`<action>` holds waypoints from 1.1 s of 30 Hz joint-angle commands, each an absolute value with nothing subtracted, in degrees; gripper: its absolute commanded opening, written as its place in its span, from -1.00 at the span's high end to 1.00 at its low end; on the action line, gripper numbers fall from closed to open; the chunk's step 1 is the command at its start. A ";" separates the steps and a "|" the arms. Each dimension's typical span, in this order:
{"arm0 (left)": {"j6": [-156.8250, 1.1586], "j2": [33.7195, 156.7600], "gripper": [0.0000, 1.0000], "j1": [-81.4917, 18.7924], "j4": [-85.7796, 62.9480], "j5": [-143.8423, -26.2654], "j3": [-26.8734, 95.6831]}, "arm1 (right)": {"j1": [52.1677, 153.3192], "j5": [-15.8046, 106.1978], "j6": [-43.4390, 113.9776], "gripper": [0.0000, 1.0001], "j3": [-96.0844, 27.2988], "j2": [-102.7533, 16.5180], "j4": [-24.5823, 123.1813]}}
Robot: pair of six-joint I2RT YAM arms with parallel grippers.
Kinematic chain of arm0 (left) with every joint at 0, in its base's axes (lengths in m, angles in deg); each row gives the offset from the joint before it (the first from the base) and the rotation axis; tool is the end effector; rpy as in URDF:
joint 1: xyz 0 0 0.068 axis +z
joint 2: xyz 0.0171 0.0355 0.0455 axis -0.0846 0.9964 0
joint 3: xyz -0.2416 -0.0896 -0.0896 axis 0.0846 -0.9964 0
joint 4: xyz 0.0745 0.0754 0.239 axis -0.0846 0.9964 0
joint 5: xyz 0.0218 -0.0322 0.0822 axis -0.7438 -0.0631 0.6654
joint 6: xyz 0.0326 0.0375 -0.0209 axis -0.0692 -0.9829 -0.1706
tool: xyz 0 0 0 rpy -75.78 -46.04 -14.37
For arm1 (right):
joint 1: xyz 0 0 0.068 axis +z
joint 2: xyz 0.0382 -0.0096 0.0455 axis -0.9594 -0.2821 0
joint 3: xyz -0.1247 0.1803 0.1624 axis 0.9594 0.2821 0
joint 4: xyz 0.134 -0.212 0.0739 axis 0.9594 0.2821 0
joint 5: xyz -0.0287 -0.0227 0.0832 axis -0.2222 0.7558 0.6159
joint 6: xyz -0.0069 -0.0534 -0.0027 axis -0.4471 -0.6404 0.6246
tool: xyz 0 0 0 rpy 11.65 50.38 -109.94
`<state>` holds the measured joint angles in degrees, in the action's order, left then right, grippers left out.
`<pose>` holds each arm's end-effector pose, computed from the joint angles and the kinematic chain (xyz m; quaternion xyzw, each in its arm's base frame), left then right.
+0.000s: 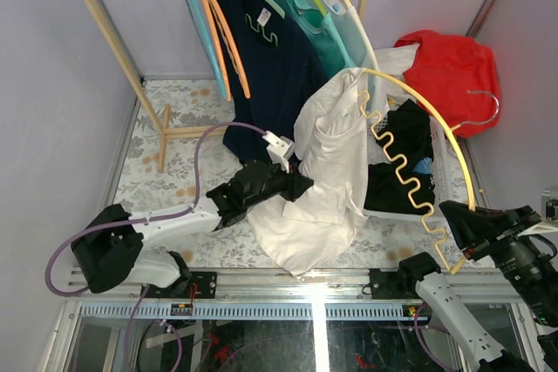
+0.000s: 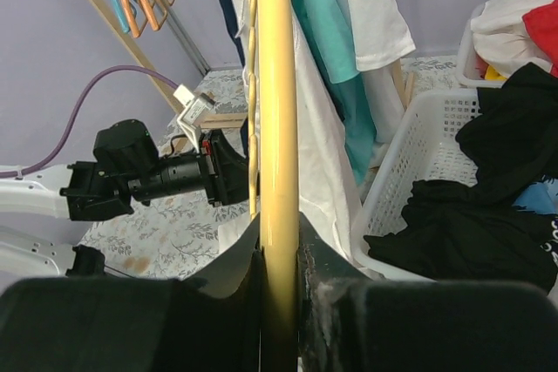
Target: Place the t-shirt on the hanger
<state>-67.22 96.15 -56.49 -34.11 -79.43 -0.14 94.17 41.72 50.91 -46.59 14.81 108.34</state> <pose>0.1803 -0.2305 0.2374 0.2138 0.7578 -0.3846 0.4818 -0.0600 -0.0198 0.4740 -0.0156 0.6752 0.2930 0.6767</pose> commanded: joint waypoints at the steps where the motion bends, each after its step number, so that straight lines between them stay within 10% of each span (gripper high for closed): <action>1: -66.37 95.07 0.80 -56.15 -35.95 -79.20 3.96 | 94.21 42.46 49.81 1.00 -49.32 13.36 102.59; 16: -61.66 71.61 1.00 -58.55 8.50 -55.94 25.50 | 94.60 40.69 50.87 1.00 -46.75 15.38 100.31; 33: -73.84 94.75 1.00 -58.55 29.99 -63.36 81.65 | 94.94 19.88 52.84 1.00 -39.55 16.56 105.91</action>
<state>-72.27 93.94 -58.43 24.18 -59.84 80.58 94.48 32.34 51.20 -45.80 16.10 105.54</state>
